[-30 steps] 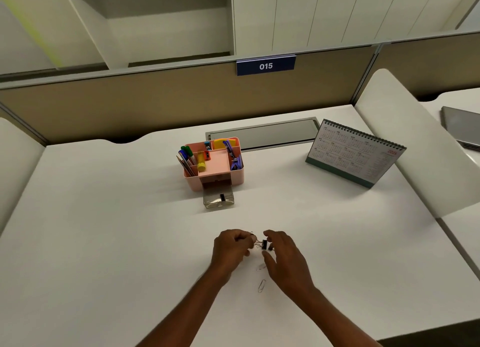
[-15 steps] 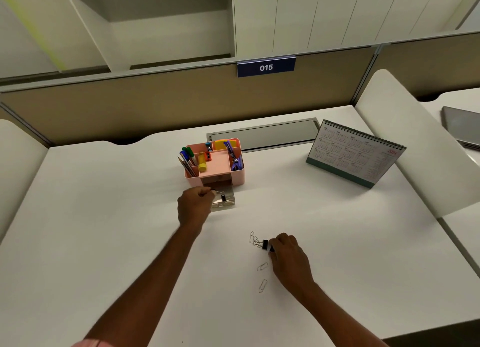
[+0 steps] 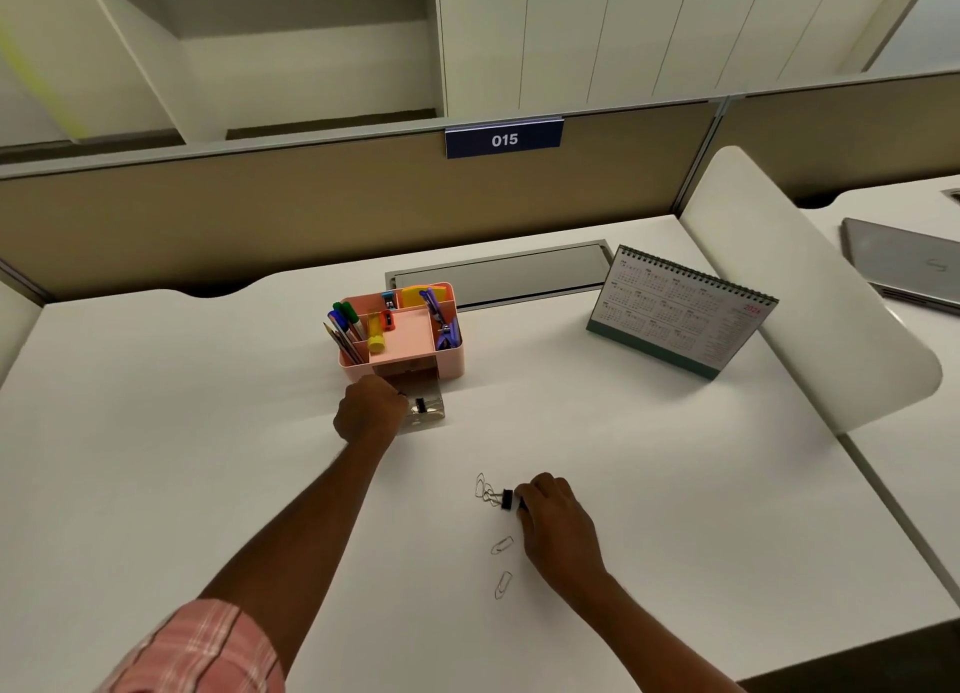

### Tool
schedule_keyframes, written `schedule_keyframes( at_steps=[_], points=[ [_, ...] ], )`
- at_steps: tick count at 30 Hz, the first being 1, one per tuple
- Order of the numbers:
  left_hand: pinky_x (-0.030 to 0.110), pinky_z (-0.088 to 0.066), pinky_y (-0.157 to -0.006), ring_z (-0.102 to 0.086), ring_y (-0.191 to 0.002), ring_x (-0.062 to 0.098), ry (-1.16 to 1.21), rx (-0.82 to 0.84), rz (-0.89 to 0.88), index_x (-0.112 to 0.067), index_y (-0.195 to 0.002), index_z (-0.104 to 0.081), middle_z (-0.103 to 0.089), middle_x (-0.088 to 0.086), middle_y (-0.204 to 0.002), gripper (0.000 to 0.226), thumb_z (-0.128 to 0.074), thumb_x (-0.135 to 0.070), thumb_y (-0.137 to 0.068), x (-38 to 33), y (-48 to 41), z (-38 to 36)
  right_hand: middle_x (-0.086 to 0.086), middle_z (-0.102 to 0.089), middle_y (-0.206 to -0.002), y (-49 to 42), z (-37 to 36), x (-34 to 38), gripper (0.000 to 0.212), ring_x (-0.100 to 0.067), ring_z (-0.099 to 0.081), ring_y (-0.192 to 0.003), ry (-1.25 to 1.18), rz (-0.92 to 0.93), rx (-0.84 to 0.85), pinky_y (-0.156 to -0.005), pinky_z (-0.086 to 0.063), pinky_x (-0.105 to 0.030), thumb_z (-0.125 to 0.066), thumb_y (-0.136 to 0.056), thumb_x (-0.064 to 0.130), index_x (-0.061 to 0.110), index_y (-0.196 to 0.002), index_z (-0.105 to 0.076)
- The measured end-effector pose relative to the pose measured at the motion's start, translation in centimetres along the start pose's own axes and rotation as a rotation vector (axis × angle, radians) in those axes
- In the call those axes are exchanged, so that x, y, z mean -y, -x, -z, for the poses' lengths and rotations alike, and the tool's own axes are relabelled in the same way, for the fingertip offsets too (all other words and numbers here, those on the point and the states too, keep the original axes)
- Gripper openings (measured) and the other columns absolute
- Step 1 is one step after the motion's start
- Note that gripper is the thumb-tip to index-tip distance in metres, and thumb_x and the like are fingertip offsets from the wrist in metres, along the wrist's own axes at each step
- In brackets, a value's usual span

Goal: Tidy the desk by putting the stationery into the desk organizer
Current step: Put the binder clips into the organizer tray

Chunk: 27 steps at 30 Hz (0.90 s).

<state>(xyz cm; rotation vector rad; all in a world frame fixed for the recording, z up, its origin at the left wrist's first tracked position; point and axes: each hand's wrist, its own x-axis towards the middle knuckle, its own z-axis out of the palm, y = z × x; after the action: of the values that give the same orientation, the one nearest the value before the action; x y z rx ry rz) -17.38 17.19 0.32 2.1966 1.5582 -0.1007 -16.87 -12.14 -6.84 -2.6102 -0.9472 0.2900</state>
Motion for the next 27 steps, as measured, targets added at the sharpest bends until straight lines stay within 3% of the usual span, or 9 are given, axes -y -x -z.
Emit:
schedule_keyframes(
  at_steps=[7,15,19,24,27],
  points=[
    [0.035,-0.056,-0.074,-0.071,-0.089,0.026,-0.139,0.024,-0.056,-0.009,-0.102,-0.069,-0.068,0.006,-0.090,0.020,-0.074,-0.027,-0.095,-0.1,-0.1,-0.7,0.005,-0.059,-0.107,0.0,0.0,-0.1,0.015,-0.019,-0.056,-0.101,-0.011,-0.003,-0.009,-0.064,-0.052,-0.034,-0.059,-0.095,0.016,0.020,-0.106,-0.068],
    [0.033,-0.053,-0.071,-0.060,-0.081,0.024,-0.101,0.044,-0.069,-0.008,-0.105,-0.070,-0.062,0.005,-0.088,0.024,-0.073,-0.029,-0.094,0.7,-0.6,-0.7,0.005,-0.059,-0.104,0.0,0.2,0.0,0.013,-0.020,-0.057,-0.099,-0.010,-0.006,0.002,-0.060,-0.051,-0.033,-0.060,-0.093,0.016,0.020,-0.103,-0.068],
    [0.035,-0.056,-0.075,-0.066,-0.087,0.026,-0.074,0.041,-0.098,-0.008,-0.107,-0.072,-0.068,0.006,-0.093,0.025,-0.069,-0.031,-0.097,1.2,-0.5,-0.5,0.005,-0.059,-0.104,0.0,0.4,0.1,0.014,-0.020,-0.058,-0.099,-0.013,-0.002,0.007,-0.061,-0.052,-0.033,-0.060,-0.094,0.016,0.019,-0.104,-0.069],
    [0.030,-0.052,-0.070,-0.062,-0.084,0.021,0.041,-0.028,-0.194,-0.017,-0.108,-0.077,-0.075,0.004,-0.101,0.020,-0.065,-0.029,-0.098,1.5,0.9,-0.4,0.003,-0.059,-0.108,-0.1,0.8,0.0,0.018,-0.020,-0.055,-0.103,-0.069,-0.024,0.031,-0.069,-0.053,-0.035,-0.056,-0.096,0.018,0.018,-0.110,-0.067],
    [0.028,-0.051,-0.073,-0.068,-0.092,0.022,0.102,-0.079,-0.323,-0.023,-0.110,-0.077,-0.077,0.002,-0.107,0.019,-0.063,-0.029,-0.100,1.8,3.0,-0.9,0.004,-0.060,-0.113,-0.2,1.1,-0.2,0.029,-0.019,-0.054,-0.109,-0.162,-0.077,0.029,-0.077,-0.051,-0.032,-0.058,-0.094,0.018,0.020,-0.122,-0.061]
  ],
)
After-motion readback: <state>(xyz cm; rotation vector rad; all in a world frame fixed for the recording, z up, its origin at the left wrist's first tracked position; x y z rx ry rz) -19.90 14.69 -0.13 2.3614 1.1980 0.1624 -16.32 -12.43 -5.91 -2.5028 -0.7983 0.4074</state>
